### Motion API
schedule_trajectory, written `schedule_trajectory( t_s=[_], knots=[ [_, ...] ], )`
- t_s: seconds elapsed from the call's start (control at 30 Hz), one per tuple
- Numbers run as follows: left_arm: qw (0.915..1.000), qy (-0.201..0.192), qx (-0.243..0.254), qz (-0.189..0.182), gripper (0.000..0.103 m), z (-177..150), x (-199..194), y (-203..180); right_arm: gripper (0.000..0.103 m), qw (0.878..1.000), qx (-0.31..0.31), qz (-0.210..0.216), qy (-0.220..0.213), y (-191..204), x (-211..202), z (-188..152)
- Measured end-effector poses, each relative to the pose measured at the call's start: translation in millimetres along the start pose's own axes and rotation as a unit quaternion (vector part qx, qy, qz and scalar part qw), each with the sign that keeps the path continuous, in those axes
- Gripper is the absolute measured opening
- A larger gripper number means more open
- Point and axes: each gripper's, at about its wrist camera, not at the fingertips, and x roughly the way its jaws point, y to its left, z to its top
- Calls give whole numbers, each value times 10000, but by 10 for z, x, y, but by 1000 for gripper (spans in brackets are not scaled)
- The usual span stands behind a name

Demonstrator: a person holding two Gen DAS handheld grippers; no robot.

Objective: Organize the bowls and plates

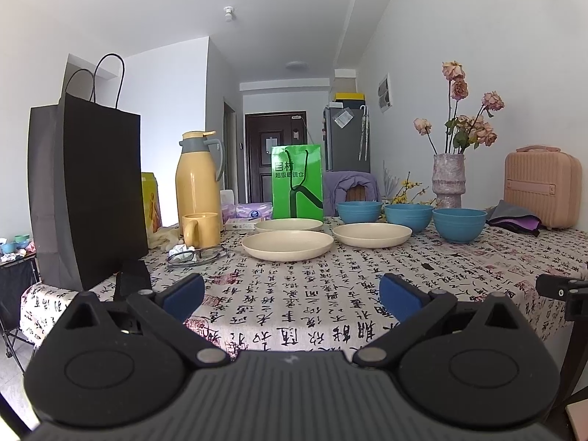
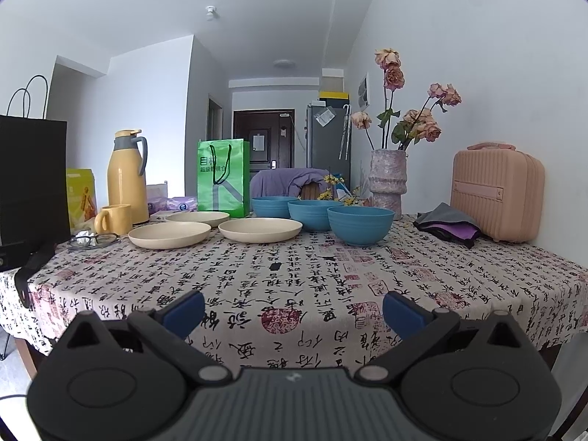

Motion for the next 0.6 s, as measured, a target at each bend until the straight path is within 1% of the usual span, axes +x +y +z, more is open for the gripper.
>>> schedule_trajectory(
  t_s=[0.3,0.47,0.6],
  knots=[
    [9999,80,-38,57,103,77,183,-18,103,9999,-50,-74,-86,-12,107,53],
    [9999,144,-64,60,103,137,392,-58,103,9999,-36,-113,-92,-37,256,108],
    [9998,204,-55,68,103,171,608,-75,103,9999,-26,-116,-111,-30,457,181]
  ],
)
